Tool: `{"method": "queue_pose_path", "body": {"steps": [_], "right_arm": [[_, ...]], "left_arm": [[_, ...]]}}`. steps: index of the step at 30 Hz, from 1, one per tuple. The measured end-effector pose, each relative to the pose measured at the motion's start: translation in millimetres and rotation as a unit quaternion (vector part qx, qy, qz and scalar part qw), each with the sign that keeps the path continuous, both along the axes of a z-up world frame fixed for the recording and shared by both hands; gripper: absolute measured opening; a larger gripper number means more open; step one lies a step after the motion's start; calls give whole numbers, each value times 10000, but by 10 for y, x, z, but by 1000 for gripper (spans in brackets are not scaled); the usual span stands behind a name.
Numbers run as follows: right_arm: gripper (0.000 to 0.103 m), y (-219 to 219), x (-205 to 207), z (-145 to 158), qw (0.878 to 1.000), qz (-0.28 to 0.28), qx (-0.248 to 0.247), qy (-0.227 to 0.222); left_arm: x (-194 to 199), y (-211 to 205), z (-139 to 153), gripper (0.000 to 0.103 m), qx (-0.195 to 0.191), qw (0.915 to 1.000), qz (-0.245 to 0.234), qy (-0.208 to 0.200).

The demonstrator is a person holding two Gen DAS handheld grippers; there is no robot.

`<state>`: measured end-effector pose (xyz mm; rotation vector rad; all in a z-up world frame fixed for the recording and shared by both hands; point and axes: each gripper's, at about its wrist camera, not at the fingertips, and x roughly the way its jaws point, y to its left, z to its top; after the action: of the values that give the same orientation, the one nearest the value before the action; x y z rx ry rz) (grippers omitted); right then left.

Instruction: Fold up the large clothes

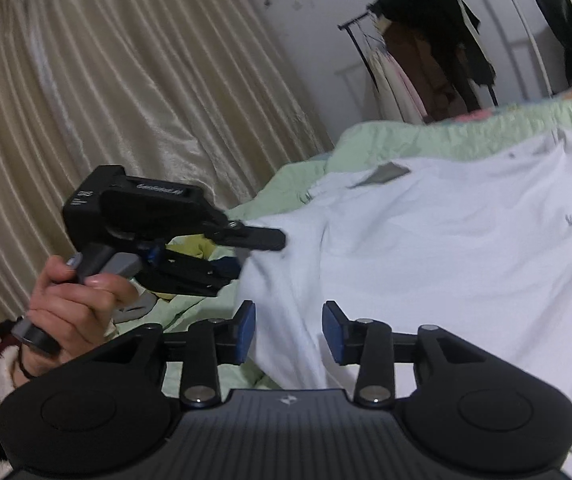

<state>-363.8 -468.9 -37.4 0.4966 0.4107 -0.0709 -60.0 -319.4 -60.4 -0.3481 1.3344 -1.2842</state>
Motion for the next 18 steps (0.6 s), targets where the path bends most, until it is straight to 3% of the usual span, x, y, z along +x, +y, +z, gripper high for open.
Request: {"method": "queue_pose_path", "body": {"steps": [3,6,11,14,17,18], "right_arm": [[35,69,119,6,9993,348,-91,101],[17,171,251,-8,9969,717,-163,283],[12,188,305,-4,9939,1067,218,183],[12,6,198,-21,9928,854,803,-234],[12,-392,-93,-144,9782,-328,1867,-846],[12,-507,-168,-210,9715,-843,2048,-843]], "left_arm": [[-31,153,64,28,89,9999,-72,-37],[-63,305,115,28,229,9995,-130,-145],[51,560,271,32,204,9994,-161,-226],[246,711,351,50,34,9995,244,-212],[425,837,361,72,170,9957,833,-375],[456,860,348,72,228,9945,945,-396]]}}
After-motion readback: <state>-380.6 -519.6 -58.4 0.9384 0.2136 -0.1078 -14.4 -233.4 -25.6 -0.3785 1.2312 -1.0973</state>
